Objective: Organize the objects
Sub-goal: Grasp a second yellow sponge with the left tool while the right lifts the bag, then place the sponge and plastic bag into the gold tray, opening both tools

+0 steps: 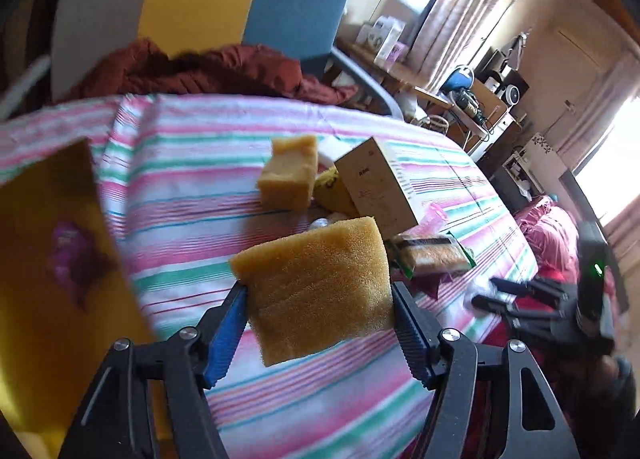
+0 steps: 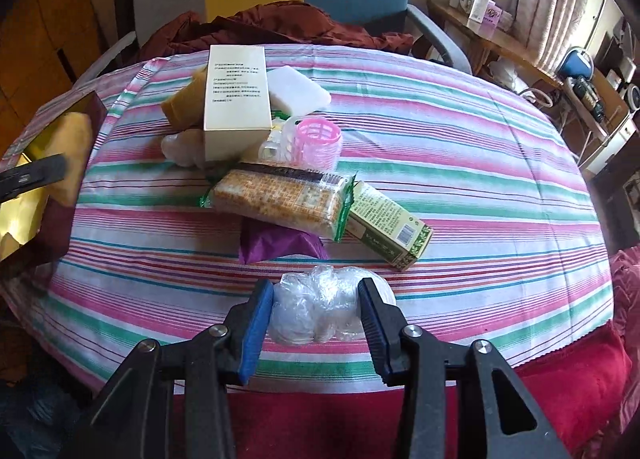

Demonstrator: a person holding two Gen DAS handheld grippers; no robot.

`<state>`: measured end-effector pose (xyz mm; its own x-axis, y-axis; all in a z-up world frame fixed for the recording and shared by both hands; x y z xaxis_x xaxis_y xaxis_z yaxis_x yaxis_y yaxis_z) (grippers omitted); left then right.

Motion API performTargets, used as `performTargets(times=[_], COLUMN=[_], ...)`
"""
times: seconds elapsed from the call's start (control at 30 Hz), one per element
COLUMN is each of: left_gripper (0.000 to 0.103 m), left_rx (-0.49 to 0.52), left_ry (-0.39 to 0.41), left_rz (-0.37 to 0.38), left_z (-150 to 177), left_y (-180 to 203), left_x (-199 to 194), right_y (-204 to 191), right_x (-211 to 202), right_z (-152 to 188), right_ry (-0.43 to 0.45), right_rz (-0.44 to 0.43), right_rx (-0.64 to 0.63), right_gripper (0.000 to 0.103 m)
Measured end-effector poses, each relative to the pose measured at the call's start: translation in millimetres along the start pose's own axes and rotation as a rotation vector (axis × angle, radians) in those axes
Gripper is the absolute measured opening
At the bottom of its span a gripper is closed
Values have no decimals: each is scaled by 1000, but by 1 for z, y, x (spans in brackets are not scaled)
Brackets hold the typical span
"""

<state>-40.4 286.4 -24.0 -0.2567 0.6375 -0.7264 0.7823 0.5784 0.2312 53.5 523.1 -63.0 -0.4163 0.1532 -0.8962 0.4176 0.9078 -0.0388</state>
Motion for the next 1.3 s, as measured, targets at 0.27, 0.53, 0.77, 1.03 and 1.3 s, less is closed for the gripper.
performTargets(times=[0.27, 0.53, 0.77, 1.03, 1.3], left_gripper=[70, 70, 73, 96, 95], left_rx=[-60, -180, -236, -264, -291], left_ry=[100, 104, 24, 13, 26], left_rz=[-147, -364, -446, -463, -480], left_z=[28, 92, 145, 163, 175], left_y=[-66, -158, -199, -199, -199], left_x=[-85, -145, -153, -153, -162], right_y=[-54, -181, -284, -362, -348], right_x=[-32, -50, -36, -16, -8], right_z=[-8, -26, -44, -97, -82], right_ry=[77, 94, 61, 120, 100], right_rz=[-102, -310, -430, -464, -446], right_rx=[-43, -214, -294, -222, -156], right_gripper=[44, 44, 44, 59, 71])
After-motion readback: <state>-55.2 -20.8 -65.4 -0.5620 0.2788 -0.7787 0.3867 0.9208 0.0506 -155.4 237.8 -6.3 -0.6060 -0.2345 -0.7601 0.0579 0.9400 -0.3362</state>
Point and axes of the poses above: each gripper's, at about its wrist camera, not at the fingertips, and x roughly the way its jaws point, y to its right, z to its underside, the point moved 4 cm from there along x, roughly the way its jaws point, and after that the axes turned 11 degrees about x, right-handed, at the moved point
